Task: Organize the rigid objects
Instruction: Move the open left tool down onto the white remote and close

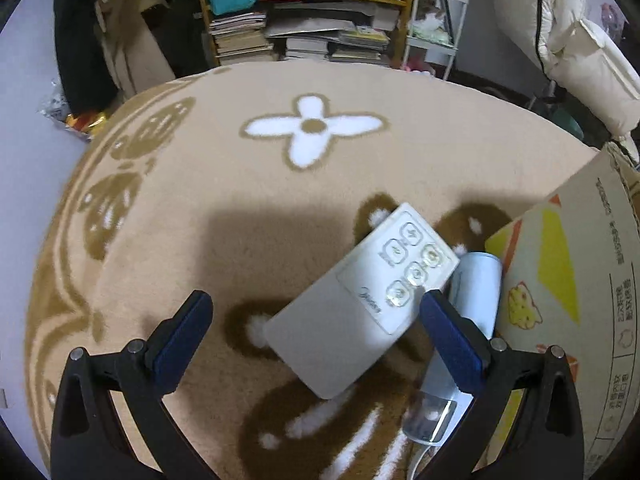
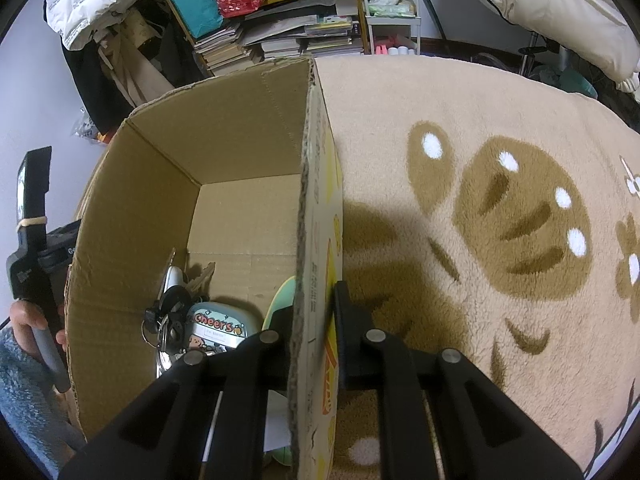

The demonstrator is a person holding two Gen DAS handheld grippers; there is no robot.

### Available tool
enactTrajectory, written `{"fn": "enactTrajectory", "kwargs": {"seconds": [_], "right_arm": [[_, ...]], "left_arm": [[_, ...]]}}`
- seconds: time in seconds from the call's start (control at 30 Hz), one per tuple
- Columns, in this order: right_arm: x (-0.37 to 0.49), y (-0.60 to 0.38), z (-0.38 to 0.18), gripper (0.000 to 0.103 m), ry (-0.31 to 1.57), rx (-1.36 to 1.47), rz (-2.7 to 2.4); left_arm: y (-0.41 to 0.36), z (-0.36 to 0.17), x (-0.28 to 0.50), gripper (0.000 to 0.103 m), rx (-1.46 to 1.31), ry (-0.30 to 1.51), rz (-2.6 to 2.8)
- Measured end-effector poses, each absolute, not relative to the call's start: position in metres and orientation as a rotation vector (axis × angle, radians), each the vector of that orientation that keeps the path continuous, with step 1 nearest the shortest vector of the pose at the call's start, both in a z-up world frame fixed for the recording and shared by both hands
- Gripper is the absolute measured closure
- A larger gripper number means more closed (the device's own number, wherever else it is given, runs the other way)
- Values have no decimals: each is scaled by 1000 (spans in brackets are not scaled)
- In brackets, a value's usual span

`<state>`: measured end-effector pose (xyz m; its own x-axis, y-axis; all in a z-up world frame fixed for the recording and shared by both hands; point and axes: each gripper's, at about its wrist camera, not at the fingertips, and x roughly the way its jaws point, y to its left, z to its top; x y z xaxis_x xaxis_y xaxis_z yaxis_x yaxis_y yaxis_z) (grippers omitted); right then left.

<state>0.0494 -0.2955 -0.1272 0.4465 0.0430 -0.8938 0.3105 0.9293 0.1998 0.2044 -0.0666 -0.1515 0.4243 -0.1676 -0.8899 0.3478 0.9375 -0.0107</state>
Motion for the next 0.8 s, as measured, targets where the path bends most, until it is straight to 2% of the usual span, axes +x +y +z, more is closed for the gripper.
{"fn": "enactTrajectory", "kwargs": {"seconds": [0.33, 0.63, 0.73, 0.8], "right_arm": [[48, -296, -127, 89, 1102, 356, -171], [48, -296, -127, 89, 1102, 356, -170], [48, -296, -127, 89, 1101, 359, -170], [48, -296, -127, 89, 1101, 359, -171]], "left_arm": [[-67, -159, 212, 0, 117, 1109, -367], [-79, -169, 207, 1, 231, 1077, -315], [-87, -168, 203, 9, 282, 1021, -327], [-90, -166, 199, 27, 299, 998, -352]]}}
